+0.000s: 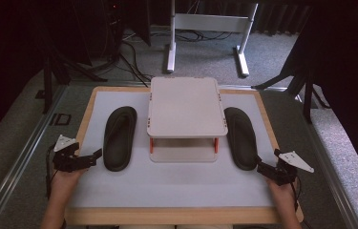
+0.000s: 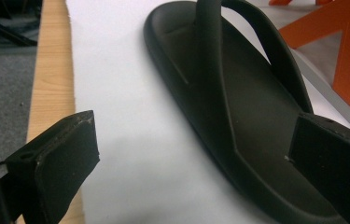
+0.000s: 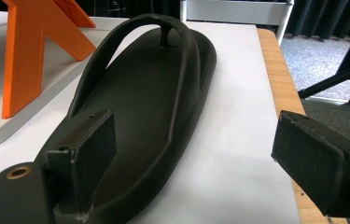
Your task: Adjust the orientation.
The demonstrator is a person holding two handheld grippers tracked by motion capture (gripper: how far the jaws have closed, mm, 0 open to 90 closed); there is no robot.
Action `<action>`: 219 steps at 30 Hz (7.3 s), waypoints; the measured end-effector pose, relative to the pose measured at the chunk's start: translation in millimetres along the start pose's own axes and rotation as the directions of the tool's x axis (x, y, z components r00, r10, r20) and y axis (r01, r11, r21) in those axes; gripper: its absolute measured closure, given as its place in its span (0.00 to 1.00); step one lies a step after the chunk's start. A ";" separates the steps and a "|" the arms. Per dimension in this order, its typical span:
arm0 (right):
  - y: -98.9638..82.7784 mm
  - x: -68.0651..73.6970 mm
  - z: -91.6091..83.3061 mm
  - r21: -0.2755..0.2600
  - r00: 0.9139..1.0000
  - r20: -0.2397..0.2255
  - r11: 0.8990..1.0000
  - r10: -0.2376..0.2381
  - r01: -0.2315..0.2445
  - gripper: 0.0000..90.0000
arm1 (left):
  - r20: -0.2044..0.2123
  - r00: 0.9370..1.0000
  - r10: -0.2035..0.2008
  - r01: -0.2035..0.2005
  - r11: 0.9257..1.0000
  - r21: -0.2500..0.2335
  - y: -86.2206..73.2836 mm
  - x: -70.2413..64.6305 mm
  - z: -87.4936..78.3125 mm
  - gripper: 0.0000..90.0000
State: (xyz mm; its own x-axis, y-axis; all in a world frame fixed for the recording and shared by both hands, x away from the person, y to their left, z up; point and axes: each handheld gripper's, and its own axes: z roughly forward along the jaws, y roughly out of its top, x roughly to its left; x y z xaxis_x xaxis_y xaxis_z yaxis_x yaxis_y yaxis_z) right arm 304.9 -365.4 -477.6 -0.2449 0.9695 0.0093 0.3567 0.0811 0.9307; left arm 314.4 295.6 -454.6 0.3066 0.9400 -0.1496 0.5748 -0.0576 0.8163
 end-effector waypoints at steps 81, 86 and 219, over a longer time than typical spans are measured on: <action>0.5 -3.2 1.5 0.015 0.999 -0.042 1.000 0.014 -0.013 0.18 | -0.061 0.997 0.048 -0.002 0.806 0.591 129.1 -22.4 113.8 0.81; 0.6 -2.9 1.7 0.018 0.999 -0.042 1.000 0.013 -0.012 0.18 | -0.030 0.999 0.041 -0.015 0.803 0.596 142.1 -26.9 98.2 0.81; 0.4 -2.4 1.3 0.012 0.998 -0.069 1.000 -0.004 0.005 0.15 | 0.163 0.982 0.091 -0.144 0.924 0.355 191.6 -107.7 11.0 0.61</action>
State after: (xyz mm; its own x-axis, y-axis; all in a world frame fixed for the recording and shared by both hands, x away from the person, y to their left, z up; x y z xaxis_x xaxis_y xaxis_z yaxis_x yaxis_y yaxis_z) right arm 306.8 -367.5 -477.7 -0.3077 0.9510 0.0303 0.3666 0.0891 0.9261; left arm 399.8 179.6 -288.3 0.4769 0.8636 -0.1636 0.7560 -0.3081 0.5776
